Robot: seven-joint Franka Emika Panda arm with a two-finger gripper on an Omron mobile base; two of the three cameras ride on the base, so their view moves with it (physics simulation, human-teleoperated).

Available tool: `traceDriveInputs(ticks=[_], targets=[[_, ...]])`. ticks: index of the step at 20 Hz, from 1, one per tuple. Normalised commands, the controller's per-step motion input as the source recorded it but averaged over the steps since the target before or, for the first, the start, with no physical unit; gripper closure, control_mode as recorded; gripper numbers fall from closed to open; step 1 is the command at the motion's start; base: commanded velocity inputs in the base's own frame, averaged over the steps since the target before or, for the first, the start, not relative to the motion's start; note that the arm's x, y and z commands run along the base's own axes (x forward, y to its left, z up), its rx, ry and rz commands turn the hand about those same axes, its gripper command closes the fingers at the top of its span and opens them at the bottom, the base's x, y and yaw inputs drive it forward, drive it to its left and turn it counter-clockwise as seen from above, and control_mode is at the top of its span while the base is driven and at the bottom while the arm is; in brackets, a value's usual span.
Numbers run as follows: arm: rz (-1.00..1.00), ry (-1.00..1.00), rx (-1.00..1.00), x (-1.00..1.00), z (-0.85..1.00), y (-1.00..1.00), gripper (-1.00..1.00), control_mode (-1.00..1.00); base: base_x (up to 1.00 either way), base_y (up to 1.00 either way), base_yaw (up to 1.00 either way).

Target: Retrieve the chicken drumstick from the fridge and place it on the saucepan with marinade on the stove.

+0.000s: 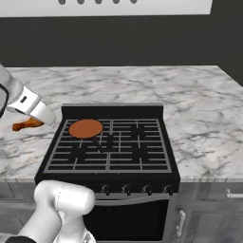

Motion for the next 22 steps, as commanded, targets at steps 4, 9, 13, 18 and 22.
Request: traceDriveInputs(ticks=[4, 9, 13, 18, 22], targets=[[-0.04, 0.11, 0.10, 0.45, -0.18, 0.00, 1.00, -1.00, 0.00, 0.00, 0.00], [-0.06, 0.09, 0.02, 0.43, -0.17, 0.00, 1.00, -1.00, 0.00, 0.00, 0.00], [-0.04, 0.07, 0.00, 0.43, -0.19, 0.04, 1.00, -1.00, 0.00, 0.00, 0.00], [-0.04, 0.06, 0.00, 0.45, -0.18, 0.02, 1.00, -1.00, 0.00, 0.00, 0.00], [-0.03, 0.02, 0.04, 0.43, -0.18, 0.01, 1.00, -1.00, 0.00, 0.00, 0.00]])
